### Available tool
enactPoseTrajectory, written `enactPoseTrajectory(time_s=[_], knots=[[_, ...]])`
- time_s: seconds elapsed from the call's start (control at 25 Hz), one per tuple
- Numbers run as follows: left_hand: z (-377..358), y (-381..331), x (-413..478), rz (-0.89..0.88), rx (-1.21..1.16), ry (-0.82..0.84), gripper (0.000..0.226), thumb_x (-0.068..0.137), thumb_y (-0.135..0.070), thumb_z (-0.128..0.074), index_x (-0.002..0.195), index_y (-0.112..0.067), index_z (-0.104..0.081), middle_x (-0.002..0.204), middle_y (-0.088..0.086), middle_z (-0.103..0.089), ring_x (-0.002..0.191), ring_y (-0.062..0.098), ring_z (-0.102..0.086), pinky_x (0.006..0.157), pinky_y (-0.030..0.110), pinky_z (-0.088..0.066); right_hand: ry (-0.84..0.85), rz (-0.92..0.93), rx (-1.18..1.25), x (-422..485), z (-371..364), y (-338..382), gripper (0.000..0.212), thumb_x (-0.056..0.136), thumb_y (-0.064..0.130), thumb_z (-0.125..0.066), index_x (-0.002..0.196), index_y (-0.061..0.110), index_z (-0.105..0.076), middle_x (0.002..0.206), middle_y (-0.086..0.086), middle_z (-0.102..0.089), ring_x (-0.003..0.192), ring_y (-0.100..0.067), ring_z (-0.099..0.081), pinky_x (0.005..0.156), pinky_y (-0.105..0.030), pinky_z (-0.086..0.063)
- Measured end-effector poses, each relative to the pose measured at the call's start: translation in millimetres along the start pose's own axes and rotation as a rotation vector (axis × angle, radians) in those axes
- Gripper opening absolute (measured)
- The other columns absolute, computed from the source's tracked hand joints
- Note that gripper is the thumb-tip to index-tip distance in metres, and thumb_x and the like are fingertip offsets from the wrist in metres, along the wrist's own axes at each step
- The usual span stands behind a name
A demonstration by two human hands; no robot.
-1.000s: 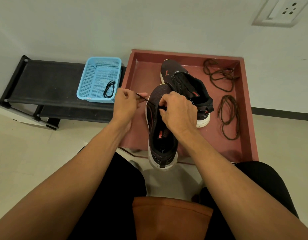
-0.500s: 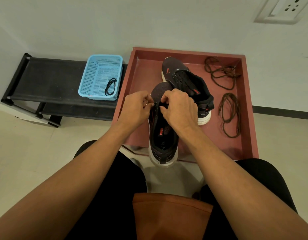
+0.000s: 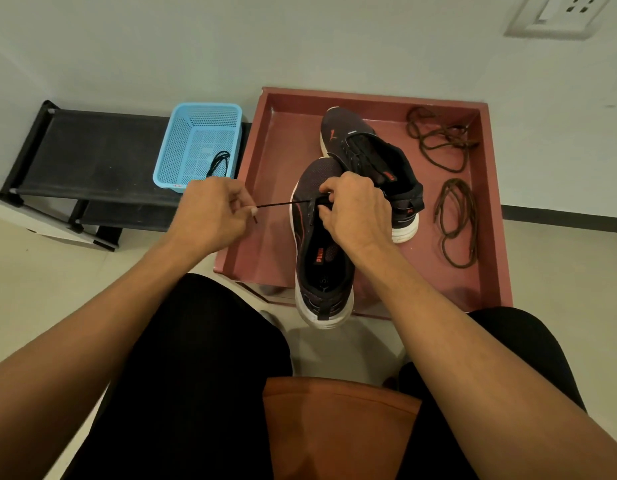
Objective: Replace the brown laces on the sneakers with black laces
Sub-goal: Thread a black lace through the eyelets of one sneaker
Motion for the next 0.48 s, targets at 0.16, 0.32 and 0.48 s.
enactPoseTrajectory(time_s=[0.16,0.32,0.48], knots=[[45.3,32.8,-27.1,0.102,0.023,-0.034,0.011,0.091,-0.022,-0.079,0.084,-0.021,-0.072,0.079,-0.003,-0.069,0.075,0.015,-0.066,0.078,0.029,-0.055,0.009,-0.012,-0.001,-0.2,1.2,-0.1,0.032,0.091,0.029,-0.078,0.123,0.029,-0.074,0.112,0.001,-0.074,0.102,-0.031,-0.072,0.081,-0.042,-0.059],[82.9,52.6,-51.1,0.209,-0.084,-0.086,0.008,0.093,-0.029,-0.076,0.094,-0.021,-0.074,0.109,0.002,-0.074,0.101,0.021,-0.070,0.090,0.040,-0.055,0.017,-0.019,0.012,-0.3,2.1,0.1,0.033,0.091,0.029,-0.078,0.124,0.029,-0.074,0.113,0.000,-0.074,0.103,-0.031,-0.072,0.082,-0.041,-0.059],[89.0,30.3,-66.2,0.154,-0.355,-0.056,0.009,0.096,-0.029,-0.071,0.099,-0.020,-0.073,0.098,-0.004,-0.080,0.099,0.013,-0.075,0.099,0.043,-0.056,0.033,-0.029,0.040,0.8,2.3,-1.0,0.035,0.090,0.031,-0.080,0.125,0.030,-0.074,0.112,0.001,-0.075,0.102,-0.029,-0.073,0.083,-0.042,-0.060]])
Point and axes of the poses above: each hand's wrist, its own x-axis towards the middle knuckle, its own z-axis out of the back of the hand, y = z × x, the point moved 5 cm from there along x, towards the middle knuckle
